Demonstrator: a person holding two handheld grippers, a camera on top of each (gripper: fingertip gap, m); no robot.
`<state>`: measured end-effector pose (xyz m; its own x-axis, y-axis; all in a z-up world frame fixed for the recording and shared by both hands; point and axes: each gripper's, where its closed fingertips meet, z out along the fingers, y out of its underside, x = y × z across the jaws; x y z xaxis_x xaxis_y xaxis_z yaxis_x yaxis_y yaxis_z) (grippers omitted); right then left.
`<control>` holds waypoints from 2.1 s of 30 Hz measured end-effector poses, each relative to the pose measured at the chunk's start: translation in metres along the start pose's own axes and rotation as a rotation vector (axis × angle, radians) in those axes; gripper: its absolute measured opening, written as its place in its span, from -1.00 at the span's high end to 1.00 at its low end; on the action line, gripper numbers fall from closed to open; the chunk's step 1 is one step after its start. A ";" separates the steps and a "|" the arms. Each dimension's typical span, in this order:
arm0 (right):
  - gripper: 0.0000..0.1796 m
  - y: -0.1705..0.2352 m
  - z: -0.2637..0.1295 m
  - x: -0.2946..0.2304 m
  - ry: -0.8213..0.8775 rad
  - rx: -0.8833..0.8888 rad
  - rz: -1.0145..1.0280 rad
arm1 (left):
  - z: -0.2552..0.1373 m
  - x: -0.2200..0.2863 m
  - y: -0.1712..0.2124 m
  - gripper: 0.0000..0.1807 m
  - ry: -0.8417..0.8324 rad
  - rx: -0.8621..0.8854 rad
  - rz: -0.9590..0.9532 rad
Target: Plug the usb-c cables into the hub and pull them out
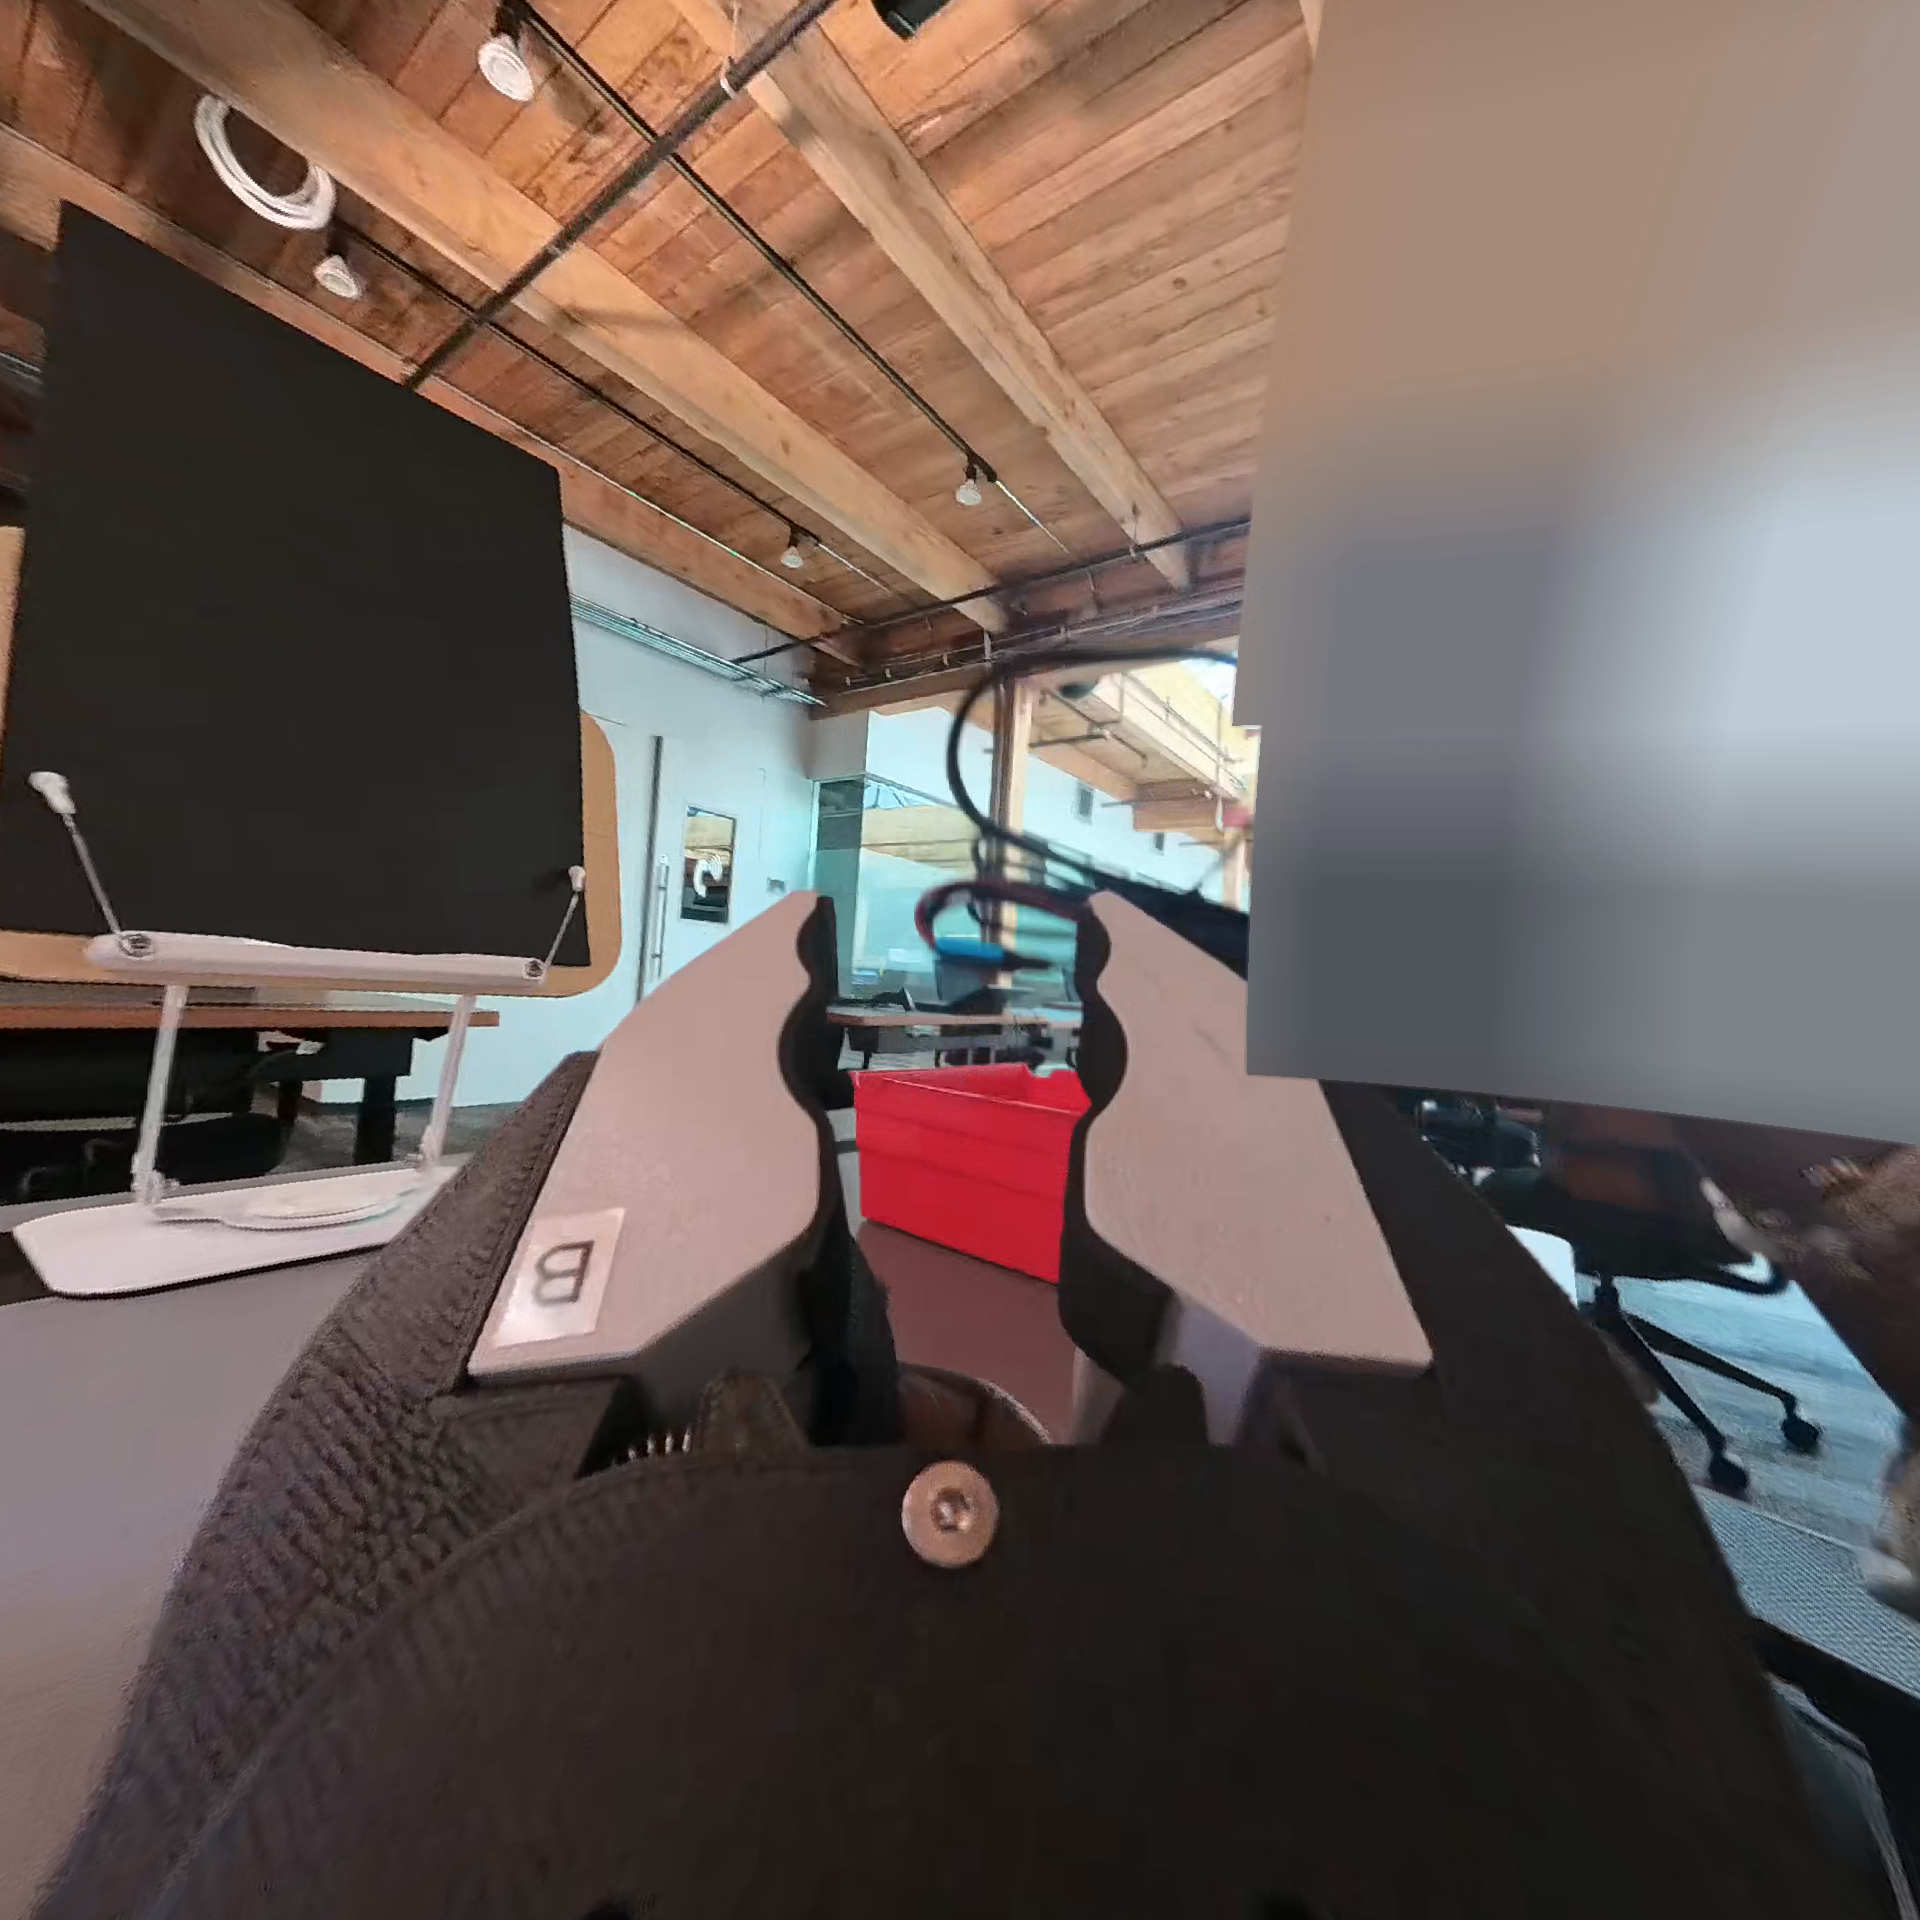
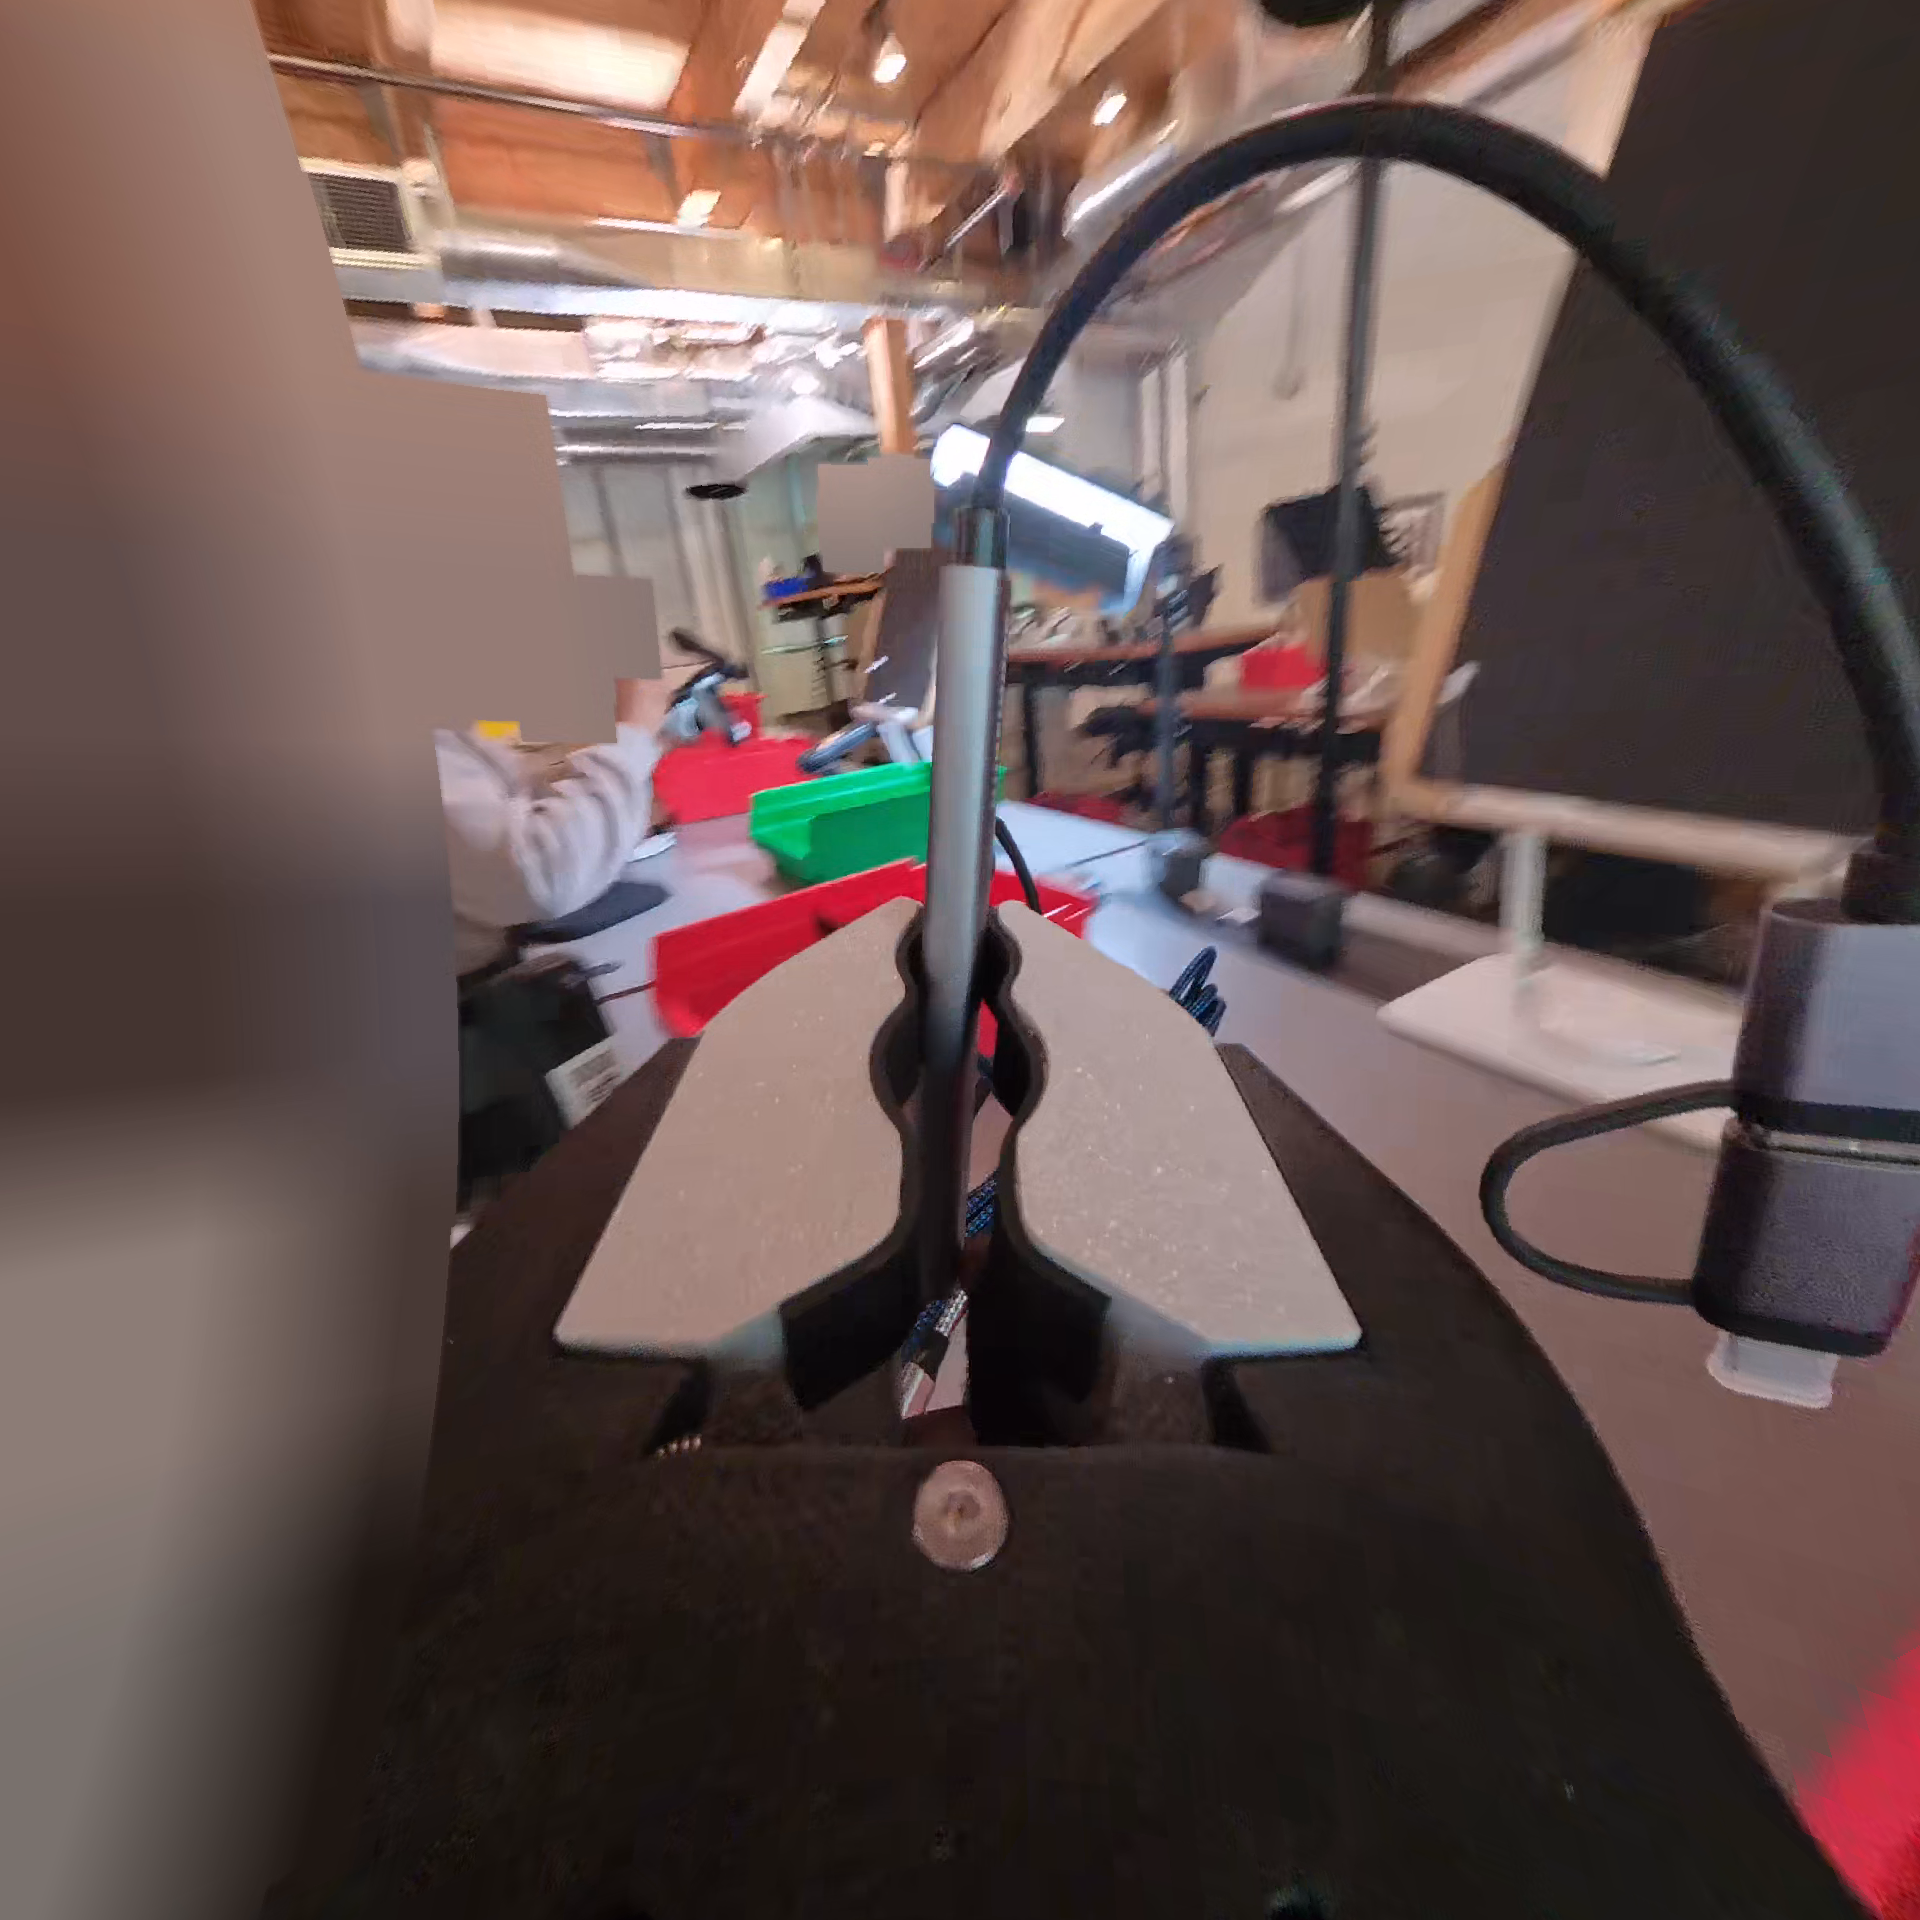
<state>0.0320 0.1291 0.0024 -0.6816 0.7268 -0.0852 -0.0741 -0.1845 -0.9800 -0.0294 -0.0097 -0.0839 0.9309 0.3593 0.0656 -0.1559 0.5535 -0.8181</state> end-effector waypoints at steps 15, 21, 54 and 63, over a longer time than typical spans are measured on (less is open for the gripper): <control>0.91 0.018 -0.088 0.217 0.833 -0.390 -0.449 | 0.008 0.038 0.042 0.49 0.182 -0.205 0.136; 0.90 0.086 -0.083 0.229 0.605 -0.339 0.051 | 0.008 0.039 0.045 0.49 0.193 -0.220 0.131; 0.13 0.046 -0.084 0.106 0.512 -0.063 -0.285 | 0.010 0.057 0.062 0.49 0.285 -0.294 0.263; -0.08 0.046 -0.018 0.014 0.121 0.300 -0.208 | 0.004 0.057 0.058 0.49 0.270 -0.275 0.298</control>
<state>0.0324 0.1423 -0.0469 -0.5403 0.8384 0.0716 -0.4234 -0.1973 -0.8842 0.0136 0.0464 -0.1257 0.9172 0.2441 -0.3148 -0.3691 0.2237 -0.9021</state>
